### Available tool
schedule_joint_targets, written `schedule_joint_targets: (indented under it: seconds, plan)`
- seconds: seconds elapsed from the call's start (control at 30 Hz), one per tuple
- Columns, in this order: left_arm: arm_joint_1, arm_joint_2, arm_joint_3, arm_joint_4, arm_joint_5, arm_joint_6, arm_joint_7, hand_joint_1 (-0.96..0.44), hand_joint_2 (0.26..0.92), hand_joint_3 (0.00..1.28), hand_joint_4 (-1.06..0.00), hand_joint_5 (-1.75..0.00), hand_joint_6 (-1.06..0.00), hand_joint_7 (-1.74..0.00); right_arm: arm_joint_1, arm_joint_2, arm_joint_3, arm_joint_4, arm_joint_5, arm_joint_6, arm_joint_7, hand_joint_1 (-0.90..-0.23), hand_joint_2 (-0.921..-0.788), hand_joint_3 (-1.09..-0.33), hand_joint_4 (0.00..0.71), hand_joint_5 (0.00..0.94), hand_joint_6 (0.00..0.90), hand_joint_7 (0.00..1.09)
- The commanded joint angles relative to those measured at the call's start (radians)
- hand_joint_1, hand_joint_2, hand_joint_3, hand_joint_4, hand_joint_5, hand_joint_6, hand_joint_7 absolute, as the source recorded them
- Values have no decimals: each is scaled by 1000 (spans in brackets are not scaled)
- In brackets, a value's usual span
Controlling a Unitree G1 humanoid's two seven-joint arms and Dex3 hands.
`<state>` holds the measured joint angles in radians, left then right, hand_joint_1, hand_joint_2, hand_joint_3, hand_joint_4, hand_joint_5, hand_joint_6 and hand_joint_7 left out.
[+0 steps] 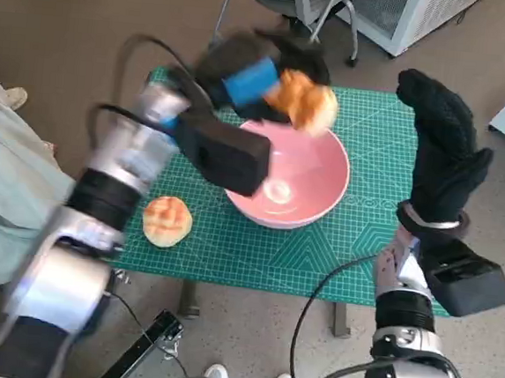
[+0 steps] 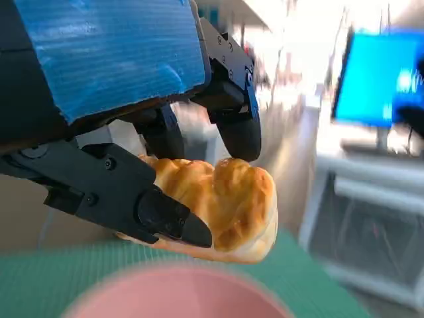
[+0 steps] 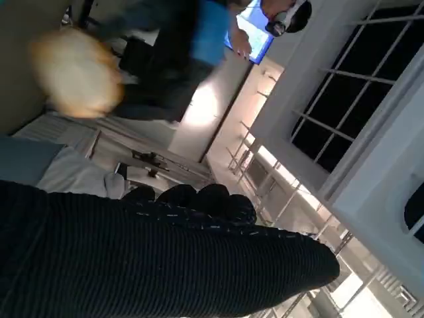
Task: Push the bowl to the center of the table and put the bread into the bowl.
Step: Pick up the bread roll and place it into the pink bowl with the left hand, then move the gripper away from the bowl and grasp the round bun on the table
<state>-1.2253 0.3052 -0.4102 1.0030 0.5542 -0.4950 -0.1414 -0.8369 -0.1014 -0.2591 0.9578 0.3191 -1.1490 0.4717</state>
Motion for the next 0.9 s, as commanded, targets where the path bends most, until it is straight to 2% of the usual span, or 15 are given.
schedule_joint_targets:
  seconds: [0.03, 0.17, 0.2, 0.27, 0.3, 0.33, 0.37, 0.4, 0.5, 0.73, 0.87, 0.9]
  plan:
    - [-12, -28, -29, 72, 31, 12, 17, 0, 920, 71, -688, -1195, -622, -1145, 34, 5, 4, -12, 9, 17, 7, -536, -921, -706, 371, 0, 65, 762]
    - [-6, -43, -40, 106, 38, 23, -8, 0, 921, 104, -637, -1222, -595, -1199, 44, 4, 4, -24, 5, 18, 1, -537, -921, -708, 370, 0, 64, 762]
    - [-4, -45, -42, 116, 32, 28, -40, 0, 921, 114, -620, -1232, -589, -1213, 47, 3, 4, -27, 5, 18, 0, -537, -921, -708, 370, 0, 64, 763]
    - [-1, -46, -45, 129, 21, 45, -113, 0, 921, 186, -501, -1306, -546, -1300, 51, 2, 3, -31, 3, 18, -3, -540, -921, -708, 370, 0, 62, 764]
    - [1, -46, -45, 132, 16, 55, -148, -25, 894, 186, -379, -994, -426, -1087, 52, 1, 3, -33, 3, 18, -4, -541, -921, -708, 370, 0, 61, 764]
    - [-1, -44, -43, 132, 5, 71, -204, -33, 890, 176, -357, -841, -401, -976, 54, 0, 2, -34, 1, 18, -7, -542, -921, -708, 370, 0, 61, 765]
    - [-1, -43, -41, 131, -3, 83, -244, -49, 873, 146, -253, -555, -302, -764, 56, -1, 1, -35, 0, 18, -8, -543, -921, -708, 370, 0, 60, 765]
    - [-3, -37, -35, 126, -16, 86, -290, -59, 866, 119, -191, -362, -244, -618, 58, -2, 1, -37, -3, 17, -12, -544, -921, -708, 369, 0, 59, 765]
    - [1, -17, -18, 96, -43, 77, -366, -71, 836, 73, -63, -118, -132, -419, 62, -4, 0, -45, -8, 18, -20, -537, -921, -715, 370, 0, 56, 767]
    - [109, 79, 65, -115, -137, 21, -411, -129, 804, 37, -5, -9, -64, -323, 66, -4, 2, -51, -23, 15, -41, -515, -921, -736, 374, 2, 52, 773]
    - [212, 150, 139, -346, -216, 67, -455, -127, 803, 31, 0, -1, -60, -311, 70, -2, 6, -54, -21, 13, -43, -512, -921, -742, 376, 3, 51, 775]
    - [237, 167, 155, -405, -229, 86, -463, -112, 808, 27, -10, -1, -90, -274, 71, -2, 7, -55, -20, 13, -42, -514, -921, -742, 377, 3, 50, 776]
